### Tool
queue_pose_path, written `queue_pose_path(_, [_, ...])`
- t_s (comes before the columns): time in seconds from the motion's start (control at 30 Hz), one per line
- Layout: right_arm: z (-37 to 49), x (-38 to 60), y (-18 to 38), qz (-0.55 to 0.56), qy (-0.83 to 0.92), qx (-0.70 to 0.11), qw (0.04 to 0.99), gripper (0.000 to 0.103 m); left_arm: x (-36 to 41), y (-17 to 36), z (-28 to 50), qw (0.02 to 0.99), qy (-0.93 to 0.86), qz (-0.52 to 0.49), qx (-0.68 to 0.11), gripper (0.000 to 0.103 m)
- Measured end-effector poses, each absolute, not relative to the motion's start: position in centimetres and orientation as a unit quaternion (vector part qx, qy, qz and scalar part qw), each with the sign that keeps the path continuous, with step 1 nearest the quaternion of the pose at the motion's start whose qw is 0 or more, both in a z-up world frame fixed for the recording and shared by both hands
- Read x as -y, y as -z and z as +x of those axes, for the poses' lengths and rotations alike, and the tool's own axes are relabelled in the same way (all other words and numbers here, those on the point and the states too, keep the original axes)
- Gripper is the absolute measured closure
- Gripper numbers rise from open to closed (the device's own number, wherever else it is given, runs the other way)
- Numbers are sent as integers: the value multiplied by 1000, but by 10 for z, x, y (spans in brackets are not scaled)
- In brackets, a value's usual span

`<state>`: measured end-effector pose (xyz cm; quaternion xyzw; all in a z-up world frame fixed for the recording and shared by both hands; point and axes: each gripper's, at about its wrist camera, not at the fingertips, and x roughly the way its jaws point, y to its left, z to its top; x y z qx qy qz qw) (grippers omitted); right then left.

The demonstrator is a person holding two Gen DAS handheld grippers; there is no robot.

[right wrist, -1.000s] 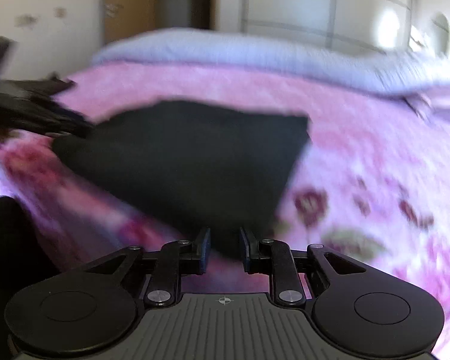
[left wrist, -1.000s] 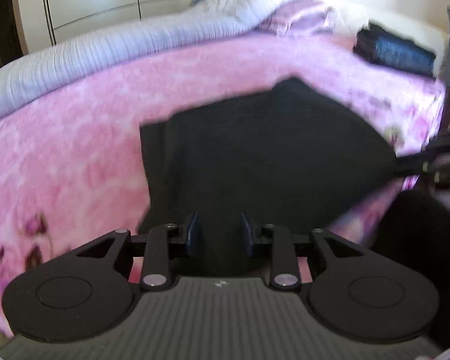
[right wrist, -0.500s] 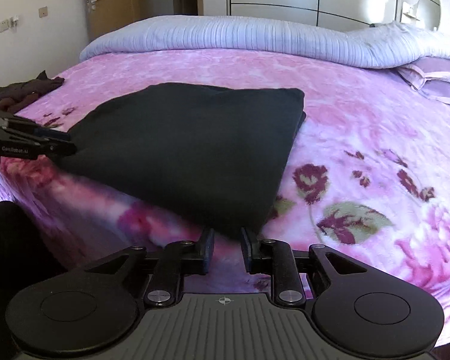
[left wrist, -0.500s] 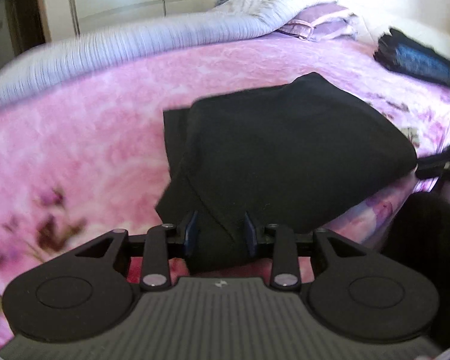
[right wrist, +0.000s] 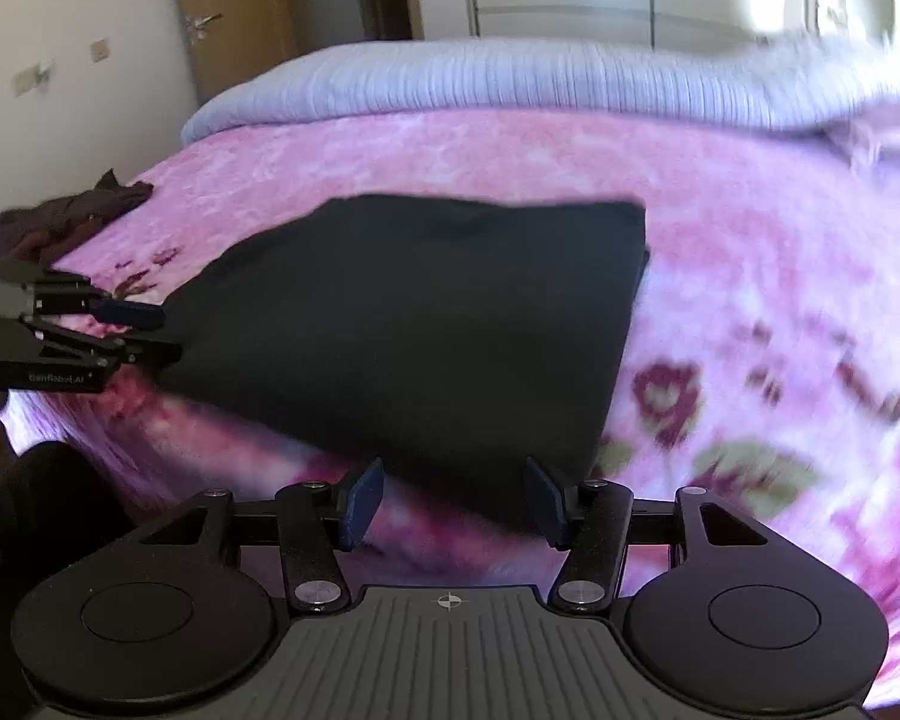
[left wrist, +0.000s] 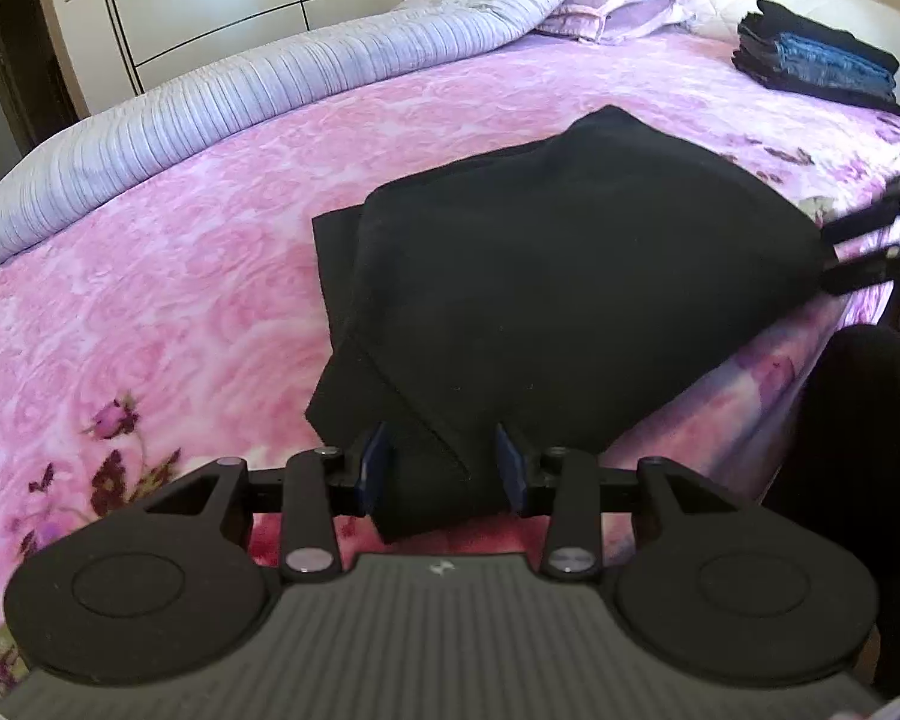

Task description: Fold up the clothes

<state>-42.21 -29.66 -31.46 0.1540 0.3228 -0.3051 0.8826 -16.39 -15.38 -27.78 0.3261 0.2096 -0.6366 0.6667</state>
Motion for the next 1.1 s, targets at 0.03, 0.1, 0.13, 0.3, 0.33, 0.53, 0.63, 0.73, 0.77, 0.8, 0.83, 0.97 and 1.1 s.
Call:
queue_pose_path(0.03, [-421, 294, 312, 137, 306, -327, 883, 47, 154, 279, -164, 667, 636, 326, -211, 67])
queue_pose_path(0.1, [-419, 292, 309, 125, 302, -333, 884, 47, 155, 280, -163, 668, 635, 324, -213, 67])
queue_pose_path(0.13, [-419, 291, 309, 121, 300, -335, 885, 47, 155, 280, -163, 669, 635, 323, -213, 67])
queue_pose_path(0.3, [-414, 288, 311, 108, 301, -347, 882, 47, 154, 282, -161, 669, 636, 319, -214, 67])
queue_pose_path(0.33, [-412, 287, 311, 104, 300, -349, 882, 47, 154, 282, -161, 669, 637, 318, -215, 67])
queue_pose_path(0.53, [-405, 282, 311, 79, 296, -359, 882, 47, 156, 282, -162, 669, 635, 322, -213, 66])
queue_pose_path(0.63, [-401, 278, 313, 58, 291, -367, 882, 47, 156, 282, -163, 668, 635, 329, -207, 63])
queue_pose_path(0.73, [-396, 274, 317, 33, 285, -380, 880, 47, 157, 280, -169, 663, 632, 359, -179, 53])
queue_pose_path(0.77, [-394, 273, 318, 29, 284, -384, 878, 47, 157, 279, -173, 661, 630, 375, -162, 47])
queue_pose_path(0.8, [-392, 272, 320, 27, 284, -387, 877, 47, 157, 277, -175, 661, 628, 381, -154, 39])
queue_pose_path(0.83, [-391, 272, 321, 26, 282, -389, 877, 47, 157, 275, -177, 661, 626, 386, -147, 37])
queue_pose_path(0.97, [-387, 270, 324, 1, 279, -398, 874, 47, 149, 264, -182, 652, 641, 386, -119, 34])
queue_pose_path(1.1, [-375, 257, 335, -97, 261, -431, 859, 47, 139, 260, -193, 624, 661, 414, -49, 34])
